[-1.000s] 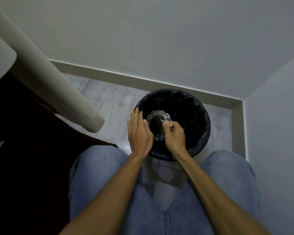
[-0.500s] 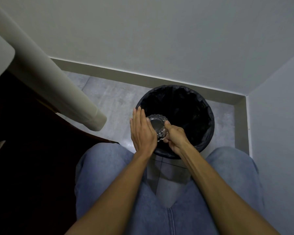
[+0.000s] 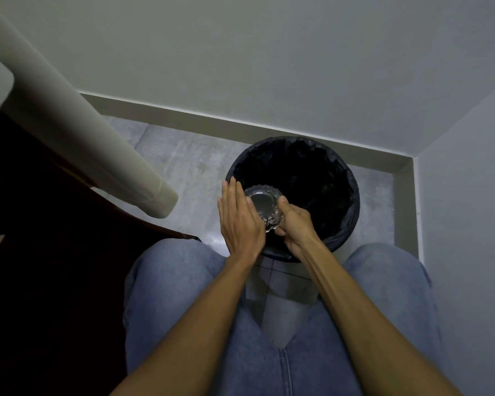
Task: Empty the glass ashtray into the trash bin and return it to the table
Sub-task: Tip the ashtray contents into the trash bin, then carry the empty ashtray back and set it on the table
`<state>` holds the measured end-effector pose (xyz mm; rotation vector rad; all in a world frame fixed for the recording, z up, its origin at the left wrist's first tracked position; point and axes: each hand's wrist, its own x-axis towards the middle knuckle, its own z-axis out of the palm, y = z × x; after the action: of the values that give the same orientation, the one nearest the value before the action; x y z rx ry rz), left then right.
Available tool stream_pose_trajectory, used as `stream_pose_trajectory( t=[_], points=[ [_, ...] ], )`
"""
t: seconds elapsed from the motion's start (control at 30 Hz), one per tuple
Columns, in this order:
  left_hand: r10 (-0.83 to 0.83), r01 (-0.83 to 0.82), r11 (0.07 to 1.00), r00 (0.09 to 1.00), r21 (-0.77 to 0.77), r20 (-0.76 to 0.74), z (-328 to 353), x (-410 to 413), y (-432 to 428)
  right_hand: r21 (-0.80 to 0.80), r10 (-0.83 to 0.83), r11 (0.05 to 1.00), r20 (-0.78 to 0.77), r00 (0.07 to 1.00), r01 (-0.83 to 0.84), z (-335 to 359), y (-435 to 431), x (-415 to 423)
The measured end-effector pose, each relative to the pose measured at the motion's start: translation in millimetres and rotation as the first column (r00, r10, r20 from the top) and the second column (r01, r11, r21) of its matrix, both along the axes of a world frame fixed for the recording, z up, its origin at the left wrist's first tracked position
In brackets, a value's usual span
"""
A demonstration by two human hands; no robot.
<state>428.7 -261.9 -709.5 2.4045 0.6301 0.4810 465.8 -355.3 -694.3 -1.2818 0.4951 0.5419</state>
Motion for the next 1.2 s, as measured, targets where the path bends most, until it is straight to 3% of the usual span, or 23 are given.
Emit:
stream_pose_trajectory(
  t=[0.07, 0.2, 0.3, 0.43, 0.5, 0.57, 0.67, 0.77, 0.83, 0.9, 0.97, 1.03, 1.07, 1.13, 1.2],
  points=[
    [-0.005, 0.005, 1.000, 1.000, 0.010, 0.000, 0, 0, -1, 0.009, -0.048, 0.999, -0.005, 0.999, 0.048, -1, 0, 2],
    [-0.012, 0.013, 1.000, 0.999, 0.029, -0.038, 3, 1, -2, -0.065, 0.074, 0.995, 0.060, 0.995, -0.070, 0, -2, 3],
    [-0.062, 0.060, 0.998, 0.997, -0.031, -0.055, 13, 3, -3, -0.361, 0.207, 0.926, 0.244, 0.947, -0.109, 12, -9, 5],
    [-0.183, 0.174, 0.949, 0.983, -0.263, -0.012, 41, 14, 2, -0.737, 0.609, 0.664, 0.435, 0.663, -0.126, 39, -19, 3],
    [-0.210, 0.183, 0.918, 0.977, -0.352, -0.040, 58, 22, 5, -0.841, 0.757, 0.536, 0.440, 0.483, -0.073, 44, -25, 3],
    [-0.186, 0.108, 0.874, 0.975, -0.474, -0.122, 66, 32, 8, -0.901, 0.840, 0.434, 0.405, 0.361, -0.001, 45, -29, 1],
    [-0.126, -0.049, 0.751, 0.968, -0.659, -0.215, 76, 41, 14, -0.914, 0.862, 0.393, 0.404, 0.306, 0.101, 58, -28, -5],
    [-0.059, -0.153, 0.709, 0.960, -0.689, -0.274, 112, 34, 15, -0.902, 0.854, 0.418, 0.432, 0.291, 0.110, 93, -28, -16],
    [-0.057, -0.164, 0.661, 0.962, -0.732, -0.267, 150, 23, 11, -0.893, 0.847, 0.446, 0.440, 0.296, 0.051, 129, -33, -22],
    [-0.026, -0.194, 0.568, 0.967, -0.800, -0.253, 193, 12, 6, -0.847, 0.802, 0.525, 0.461, 0.379, -0.082, 177, -40, -24],
    [0.044, -0.238, 0.518, 0.967, -0.821, -0.252, 231, 1, 2, -0.721, 0.649, 0.672, 0.462, 0.605, -0.170, 232, -49, -24],
    [0.099, -0.263, 0.496, 0.964, -0.827, -0.247, 275, -12, -2, -0.618, 0.399, 0.782, 0.400, 0.825, -0.078, 277, -54, -23],
    [0.120, -0.271, 0.464, 0.963, -0.843, -0.243, 299, -18, -5, -0.596, 0.301, 0.802, 0.360, 0.883, -0.030, 298, -56, -23],
    [0.164, -0.278, 0.413, 0.959, -0.867, -0.230, 351, -29, -9, -0.563, 0.275, 0.824, 0.298, 0.914, -0.064, 338, -54, -31],
    [0.194, -0.278, 0.430, 0.958, -0.859, -0.213, 402, -40, -12, -0.564, 0.346, 0.813, 0.267, 0.899, -0.145, 379, -47, -45]
  ],
)
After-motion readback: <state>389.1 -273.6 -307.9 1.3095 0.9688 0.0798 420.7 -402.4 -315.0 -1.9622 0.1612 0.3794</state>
